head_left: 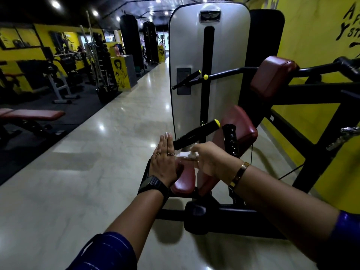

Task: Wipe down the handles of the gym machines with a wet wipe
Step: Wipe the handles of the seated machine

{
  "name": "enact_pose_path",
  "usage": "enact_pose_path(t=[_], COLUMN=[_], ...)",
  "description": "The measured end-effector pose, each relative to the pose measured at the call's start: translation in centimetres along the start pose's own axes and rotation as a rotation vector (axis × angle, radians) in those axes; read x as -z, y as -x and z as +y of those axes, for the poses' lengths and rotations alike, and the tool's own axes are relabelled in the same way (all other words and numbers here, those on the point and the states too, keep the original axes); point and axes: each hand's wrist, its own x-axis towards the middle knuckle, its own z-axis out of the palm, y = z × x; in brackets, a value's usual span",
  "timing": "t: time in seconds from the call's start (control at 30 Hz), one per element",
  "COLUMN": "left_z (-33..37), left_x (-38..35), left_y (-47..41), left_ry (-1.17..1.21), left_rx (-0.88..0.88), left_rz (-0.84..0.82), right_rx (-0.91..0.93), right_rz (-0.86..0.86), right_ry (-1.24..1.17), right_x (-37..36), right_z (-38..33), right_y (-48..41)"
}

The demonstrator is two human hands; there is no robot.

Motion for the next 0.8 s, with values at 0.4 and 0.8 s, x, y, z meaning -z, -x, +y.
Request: enact_pose_path(t=[0.4, 0.8], left_z=[0.0, -0.4], left_x=[-0.2, -0.8], left_y=[-0.3, -0.2], left_ry=[-0.037, -0.035], left_rx=[0.003, -0.009], left_rz=[-0.024, 0.017], right_rx=[0.183, 0.348], right_rz=[0.051, -0.007], right_ry=[-0.643, -0.594], right_x=[1.8, 3.1], right_z=[-2.0, -3.3], right_y=[-1.1, -2.2])
